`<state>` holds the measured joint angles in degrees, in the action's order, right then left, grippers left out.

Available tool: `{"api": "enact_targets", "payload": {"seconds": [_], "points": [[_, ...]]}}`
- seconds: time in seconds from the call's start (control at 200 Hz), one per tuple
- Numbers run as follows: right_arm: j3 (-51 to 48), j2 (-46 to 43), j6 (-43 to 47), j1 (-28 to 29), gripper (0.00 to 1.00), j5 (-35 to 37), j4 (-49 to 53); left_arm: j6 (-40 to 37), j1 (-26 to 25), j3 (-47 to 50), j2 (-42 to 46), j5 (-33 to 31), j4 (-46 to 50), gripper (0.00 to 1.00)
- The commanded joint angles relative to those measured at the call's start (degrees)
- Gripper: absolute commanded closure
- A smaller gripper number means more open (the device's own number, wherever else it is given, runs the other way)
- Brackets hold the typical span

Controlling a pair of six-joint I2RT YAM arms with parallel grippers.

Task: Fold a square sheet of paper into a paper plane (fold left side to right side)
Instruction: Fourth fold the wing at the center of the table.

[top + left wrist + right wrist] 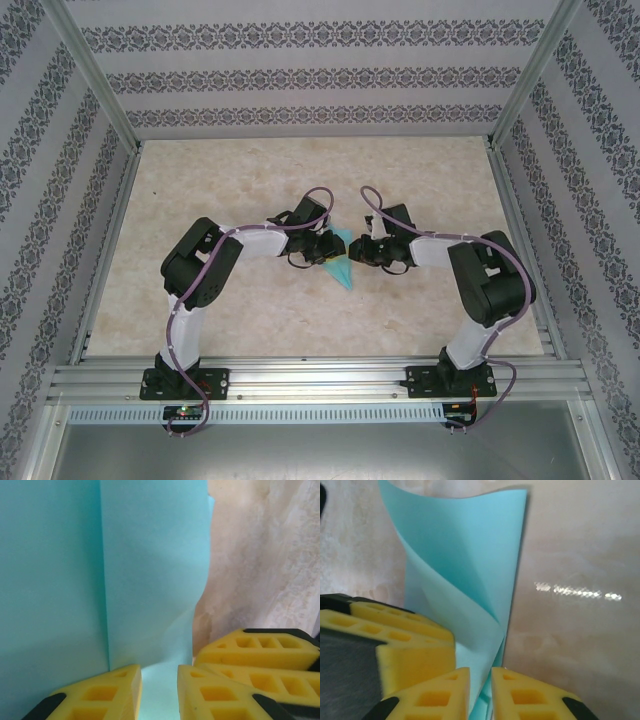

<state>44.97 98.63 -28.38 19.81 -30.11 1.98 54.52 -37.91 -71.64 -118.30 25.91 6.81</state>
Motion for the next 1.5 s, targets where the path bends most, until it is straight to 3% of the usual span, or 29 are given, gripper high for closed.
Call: {"api": "enact_targets", "payload": {"seconds": [0.0, 0.41, 0.669, 1.494], "points": [[1.0, -5.5, 1.8, -1.0, 0.79, 1.4, 4.2, 0.3, -0.1, 2.1, -1.4, -1.2, 1.4, 0.72], [-6.4, -13.8, -2.7, 2.4, 0.8, -8.8, 3.1, 0.3, -0.2, 1.9, -1.0, -1.2, 1.7, 0.72], [-7.7, -12.0, -3.8, 5.8, 0.81, -8.5, 2.0, 0.1, -0.3, 2.0, -0.8, -1.4, 1.9, 0.72], [-7.7, -6.7, -2.4, 6.5, 0.81, -3.6, 5.8, -0.2, -0.3, 1.7, -0.5, -1.8, 2.6, 0.72]]}}
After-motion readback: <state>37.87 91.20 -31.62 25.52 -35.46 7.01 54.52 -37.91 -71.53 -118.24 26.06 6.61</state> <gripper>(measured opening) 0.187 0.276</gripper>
